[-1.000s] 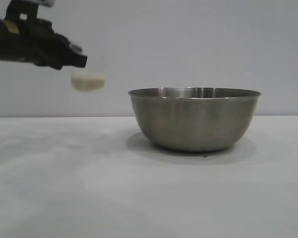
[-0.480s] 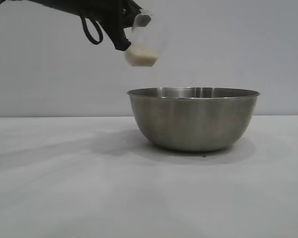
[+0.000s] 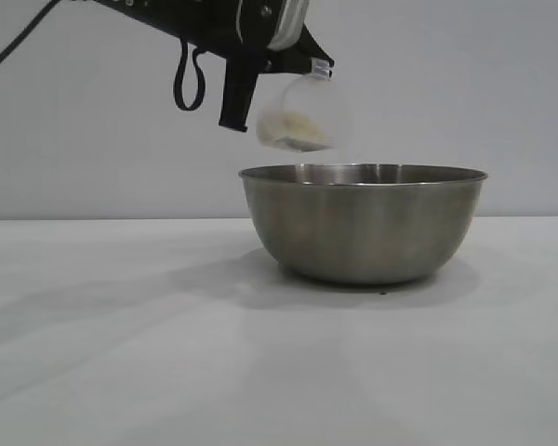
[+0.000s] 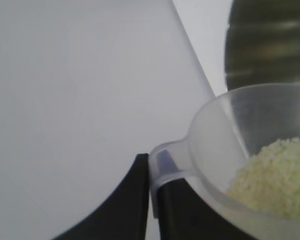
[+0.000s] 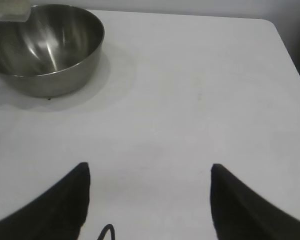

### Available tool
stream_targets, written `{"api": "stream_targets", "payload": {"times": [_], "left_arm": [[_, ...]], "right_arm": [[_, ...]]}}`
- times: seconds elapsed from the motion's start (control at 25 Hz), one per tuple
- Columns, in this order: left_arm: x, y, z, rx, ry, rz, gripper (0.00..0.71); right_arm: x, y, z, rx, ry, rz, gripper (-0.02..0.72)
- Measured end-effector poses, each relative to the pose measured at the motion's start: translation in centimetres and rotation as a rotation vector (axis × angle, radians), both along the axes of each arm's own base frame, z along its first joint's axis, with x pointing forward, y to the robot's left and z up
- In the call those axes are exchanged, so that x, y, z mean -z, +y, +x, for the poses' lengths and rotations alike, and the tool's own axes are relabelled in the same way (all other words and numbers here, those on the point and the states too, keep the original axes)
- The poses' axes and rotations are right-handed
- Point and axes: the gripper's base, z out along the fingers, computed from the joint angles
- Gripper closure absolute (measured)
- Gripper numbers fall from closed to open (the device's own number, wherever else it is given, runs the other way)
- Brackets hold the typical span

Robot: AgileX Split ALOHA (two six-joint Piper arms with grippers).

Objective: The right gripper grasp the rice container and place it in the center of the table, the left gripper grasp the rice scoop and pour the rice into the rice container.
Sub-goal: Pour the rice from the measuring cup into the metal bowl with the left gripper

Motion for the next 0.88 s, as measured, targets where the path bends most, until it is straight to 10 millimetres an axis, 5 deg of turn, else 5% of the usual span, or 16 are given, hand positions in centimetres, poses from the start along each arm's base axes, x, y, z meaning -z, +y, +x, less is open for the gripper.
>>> {"api": "stream_targets", "payload": {"times": [0.4,0.88], "left_arm": [[2.8,-3.8,-2.2,0.22,-0.35,0.283,0.71],[2.9,-4.4,-2.6,0.266,-0.498,0.364,0.71]], "right_arm": [[0.0,0.0,0.0,0.0,0.0,0.0,0.226],[0.0,0.0,0.0,0.0,0.0,0.0,0.226]]}}
